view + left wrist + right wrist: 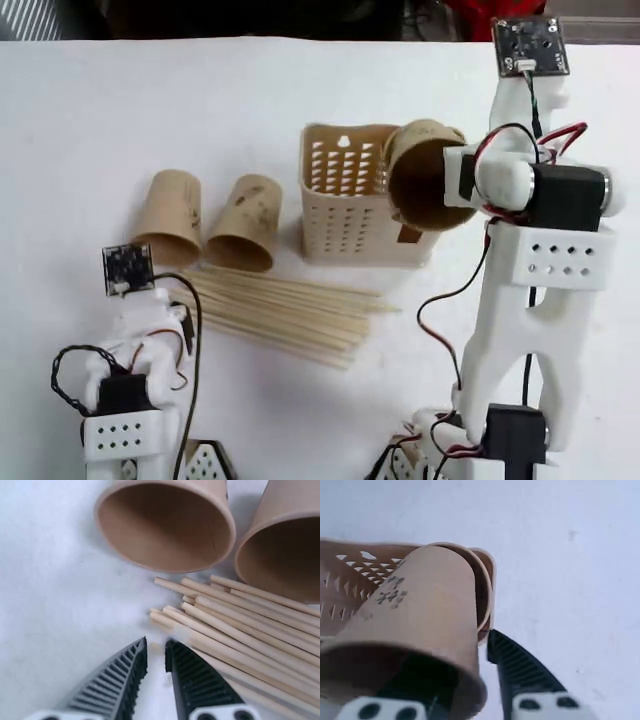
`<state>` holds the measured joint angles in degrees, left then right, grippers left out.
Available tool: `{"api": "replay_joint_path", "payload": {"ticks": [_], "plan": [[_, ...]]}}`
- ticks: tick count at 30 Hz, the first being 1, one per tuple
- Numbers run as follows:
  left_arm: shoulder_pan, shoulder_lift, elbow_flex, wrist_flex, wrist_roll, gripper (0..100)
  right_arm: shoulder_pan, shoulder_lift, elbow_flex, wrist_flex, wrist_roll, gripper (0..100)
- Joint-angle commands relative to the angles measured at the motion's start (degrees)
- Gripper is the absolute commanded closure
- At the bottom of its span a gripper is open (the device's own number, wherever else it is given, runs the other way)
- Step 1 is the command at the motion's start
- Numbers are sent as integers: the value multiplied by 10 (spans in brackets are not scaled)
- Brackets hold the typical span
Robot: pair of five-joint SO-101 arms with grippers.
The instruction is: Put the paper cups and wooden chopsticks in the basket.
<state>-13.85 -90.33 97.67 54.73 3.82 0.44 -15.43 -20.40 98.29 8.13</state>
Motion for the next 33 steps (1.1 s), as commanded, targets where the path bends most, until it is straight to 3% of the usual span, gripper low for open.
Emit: {"api": "replay_joint_path", "payload": {"ticks": [1,6,14,17,24,33], "plan": [[-1,-5,-3,3,4,915,4,-24,-6,-7,-1,710],[-1,-5,-3,3,4,915,3,-24,-7,-53,-1,558],[-1,-5,-3,3,4,915,6,-24,-7,-25,-1,551],[-1,-5,-3,3,4,915,6,-24,0,2,0,629],[0,-5,-3,3,4,915,27,-94,105,-20,10,991],[0,-5,-3,3,4,915,41,-324,459,-144,127,978]]}}
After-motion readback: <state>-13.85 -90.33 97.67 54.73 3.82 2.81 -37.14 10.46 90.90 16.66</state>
